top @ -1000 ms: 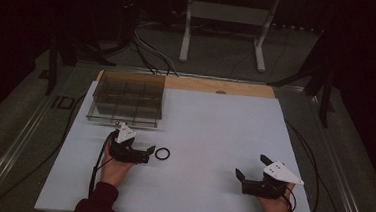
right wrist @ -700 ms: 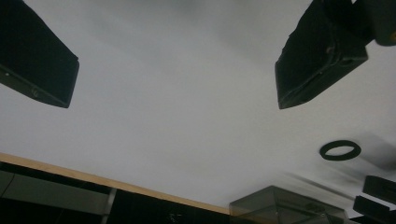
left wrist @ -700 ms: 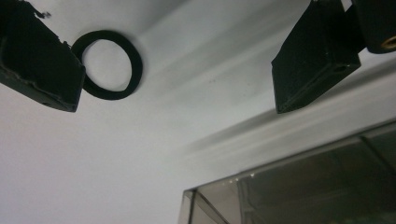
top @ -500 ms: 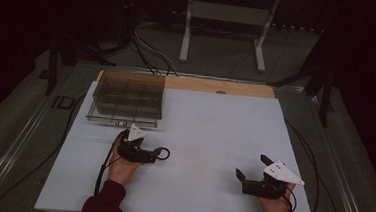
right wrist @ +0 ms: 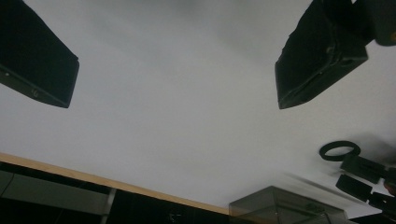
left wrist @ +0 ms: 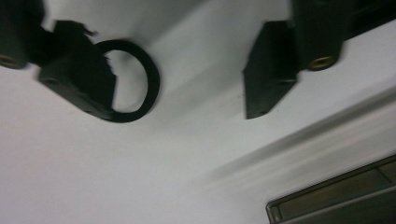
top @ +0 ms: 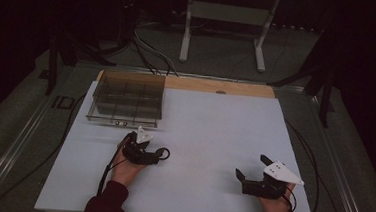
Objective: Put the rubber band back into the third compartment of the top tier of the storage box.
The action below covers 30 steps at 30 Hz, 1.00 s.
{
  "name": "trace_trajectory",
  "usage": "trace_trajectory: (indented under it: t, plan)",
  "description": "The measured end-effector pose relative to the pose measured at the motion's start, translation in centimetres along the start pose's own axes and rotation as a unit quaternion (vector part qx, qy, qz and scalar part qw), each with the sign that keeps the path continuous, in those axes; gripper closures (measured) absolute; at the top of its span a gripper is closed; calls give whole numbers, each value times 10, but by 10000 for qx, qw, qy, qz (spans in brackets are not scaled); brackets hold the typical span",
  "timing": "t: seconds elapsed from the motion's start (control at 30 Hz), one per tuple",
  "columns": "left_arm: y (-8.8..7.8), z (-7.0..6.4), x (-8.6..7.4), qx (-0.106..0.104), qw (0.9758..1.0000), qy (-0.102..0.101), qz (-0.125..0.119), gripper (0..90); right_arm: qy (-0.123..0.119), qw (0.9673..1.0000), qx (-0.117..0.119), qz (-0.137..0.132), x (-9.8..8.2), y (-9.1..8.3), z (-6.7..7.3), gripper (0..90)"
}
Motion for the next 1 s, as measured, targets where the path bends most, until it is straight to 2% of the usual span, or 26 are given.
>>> trace_trajectory:
  t: [0.1, 0.13, 0.2, 0.23, 0.37, 0.53, 1.0]
  plan:
    - [1, -4, 0, -84, 9999, 65, 17, 424, -3, 10000, 0, 2, 0, 0, 0, 2]
    - [1, -6, 0, -120, 9999, 106, 29, 507, 4, 10000, 1, 0, 0, 0, 0, 2]
    - [1, -9, 0, -189, 9996, 194, 26, 586, 1, 10000, 3, 2, 0, 0, 0, 2]
    - [1, -10, 0, -219, 9995, 210, 35, 586, 1, 10000, 3, 2, 0, 0, 0, 2]
    - [0, -12, 0, -312, 9993, 213, 76, 732, -7, 10000, 8, 9, 0, 0, 0, 2]
    - [-1, -13, 0, -388, 9990, 187, 95, 866, -8, 10000, 7, 13, 0, 0, 0, 2]
    - [-5, -13, 2, -412, 9991, 118, 44, 882, -10, 10000, 10, 22, -1, 0, 0, 2]
Point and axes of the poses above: each handheld gripper's, and its own axes: y roughly forward along the jaws, x roughly out of its top, z roughly to its left, the point moved 10 cm from there along y, roughly forward along the jaws, and after that the axes turned 9 degrees about y, right-handed, at the moved point
